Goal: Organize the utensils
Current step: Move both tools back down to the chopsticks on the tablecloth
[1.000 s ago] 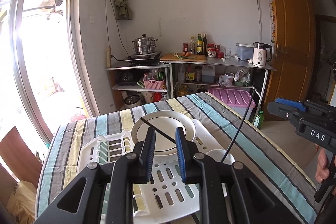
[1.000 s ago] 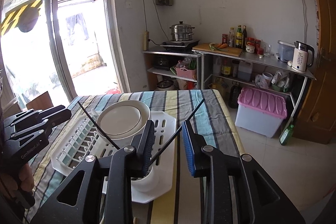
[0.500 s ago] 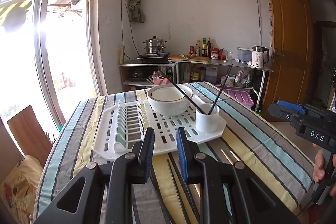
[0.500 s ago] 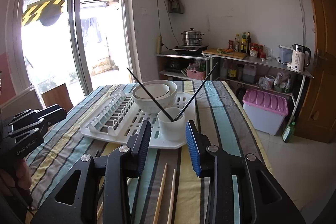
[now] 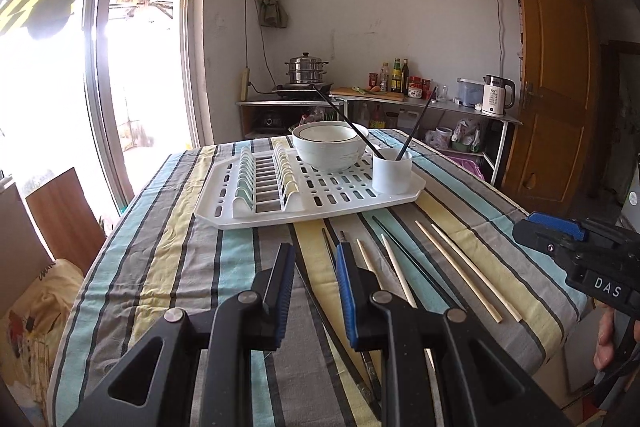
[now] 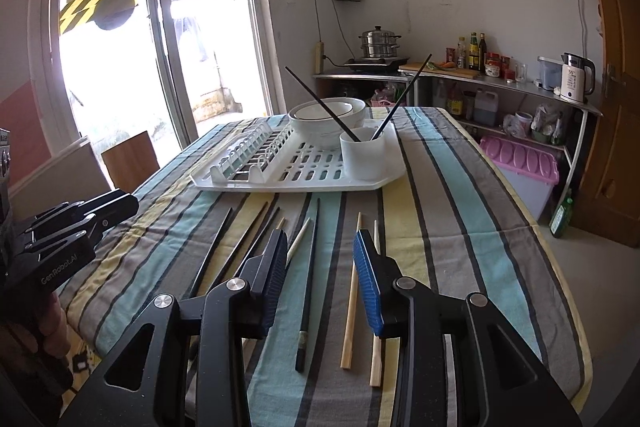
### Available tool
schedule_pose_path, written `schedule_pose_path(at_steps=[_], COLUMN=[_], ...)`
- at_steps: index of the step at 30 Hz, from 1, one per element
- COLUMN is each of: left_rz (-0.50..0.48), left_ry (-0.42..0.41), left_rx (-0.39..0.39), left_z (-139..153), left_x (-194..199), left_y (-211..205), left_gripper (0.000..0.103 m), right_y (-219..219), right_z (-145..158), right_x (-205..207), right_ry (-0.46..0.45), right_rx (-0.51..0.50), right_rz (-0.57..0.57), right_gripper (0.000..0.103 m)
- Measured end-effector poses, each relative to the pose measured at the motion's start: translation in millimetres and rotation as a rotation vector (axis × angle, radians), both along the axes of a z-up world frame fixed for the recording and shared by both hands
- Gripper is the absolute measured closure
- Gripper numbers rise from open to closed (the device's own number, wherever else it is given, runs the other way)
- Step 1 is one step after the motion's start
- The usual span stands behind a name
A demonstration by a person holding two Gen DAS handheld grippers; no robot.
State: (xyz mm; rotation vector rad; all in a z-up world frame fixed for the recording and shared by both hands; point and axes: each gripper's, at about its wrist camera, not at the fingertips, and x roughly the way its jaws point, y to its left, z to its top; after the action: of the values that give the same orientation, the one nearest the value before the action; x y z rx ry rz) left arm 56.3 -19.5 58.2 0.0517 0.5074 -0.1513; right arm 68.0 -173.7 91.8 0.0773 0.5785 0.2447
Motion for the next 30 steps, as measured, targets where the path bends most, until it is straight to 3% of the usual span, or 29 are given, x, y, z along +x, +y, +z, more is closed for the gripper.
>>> schedule_pose_path(at_steps=[18, 30], left_rz=[0.007, 0.012], left_ry=[0.048, 0.136], left_rx=[-0.005, 0.011], left_z=[-18.2, -40.5], left_x=[-1.5, 36.2], left_y=[4.2, 3.1], left_gripper=[0.082, 0.082], right_y=[-1.3, 2.3], right_z=[-11.0, -21.7], right_x=[-5.0, 17.7], right_ry=[0.030, 0.063], right_rx=[-0.011, -0.047], right_rz=[-0.006, 0.002], right_gripper=[0.067, 0.067])
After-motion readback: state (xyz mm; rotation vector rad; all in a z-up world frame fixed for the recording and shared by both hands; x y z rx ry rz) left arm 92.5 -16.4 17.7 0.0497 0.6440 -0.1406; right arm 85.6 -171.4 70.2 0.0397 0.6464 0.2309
